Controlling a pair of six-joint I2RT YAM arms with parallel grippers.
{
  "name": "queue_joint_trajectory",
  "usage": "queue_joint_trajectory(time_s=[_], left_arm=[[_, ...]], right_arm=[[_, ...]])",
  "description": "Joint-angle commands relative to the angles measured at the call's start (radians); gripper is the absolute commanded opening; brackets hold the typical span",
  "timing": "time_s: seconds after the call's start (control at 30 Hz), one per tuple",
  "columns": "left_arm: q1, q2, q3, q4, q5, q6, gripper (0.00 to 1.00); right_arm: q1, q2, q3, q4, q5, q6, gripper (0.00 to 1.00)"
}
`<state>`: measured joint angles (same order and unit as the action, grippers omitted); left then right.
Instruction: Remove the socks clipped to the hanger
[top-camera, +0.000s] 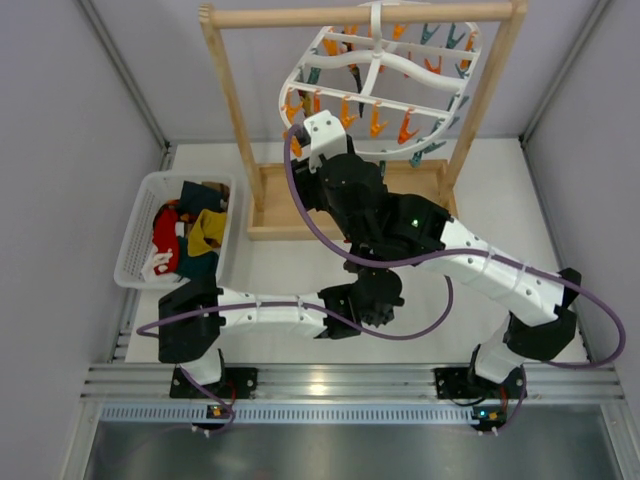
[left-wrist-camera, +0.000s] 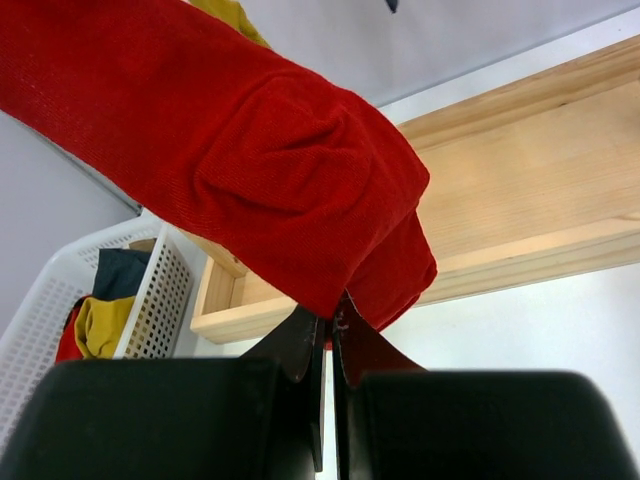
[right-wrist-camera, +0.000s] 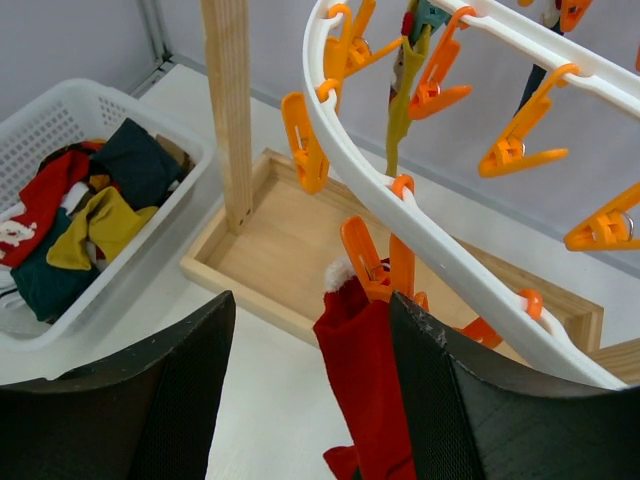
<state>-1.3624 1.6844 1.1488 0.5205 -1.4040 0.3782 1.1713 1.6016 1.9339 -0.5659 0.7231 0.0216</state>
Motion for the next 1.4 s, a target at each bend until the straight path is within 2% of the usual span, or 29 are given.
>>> queue_joint_trajectory(time_s=[0.0, 0.23, 0.73, 1.13, 1.33, 1.37], left_arm=[[-0.009, -0.043, 0.017, 0.044, -0.026, 0.031, 0.00], [-0.044, -0.038, 0.034, 0.044, -0.052, 0.059, 0.00], [-0.104, -0.043, 0.045, 0.044, -0.076, 0.077, 0.00], [-0.119, -0.057, 0.029, 0.044, -0.076, 0.071, 0.00], [-0.119, -0.069, 0.014, 0.044, -0.070, 0.062, 0.00], [-0.119, -0.071, 0.012, 0.046, -0.069, 0.059, 0.00]], right_arm=[[0.022, -0.020, 0.022, 0.023, 0.055, -0.002, 0.60], [0.025, 0.009, 0.025, 0.027, 0.182, -0.046, 0.61], [0.019, 0.034, -0.038, 0.130, 0.343, -0.123, 0.59], [0.005, 0.043, -0.062, 0.201, 0.375, -0.166, 0.45], [0.005, 0.032, -0.076, 0.218, 0.371, -0.169, 0.32], [0.005, 0.029, -0.078, 0.227, 0.371, -0.169, 0.25]])
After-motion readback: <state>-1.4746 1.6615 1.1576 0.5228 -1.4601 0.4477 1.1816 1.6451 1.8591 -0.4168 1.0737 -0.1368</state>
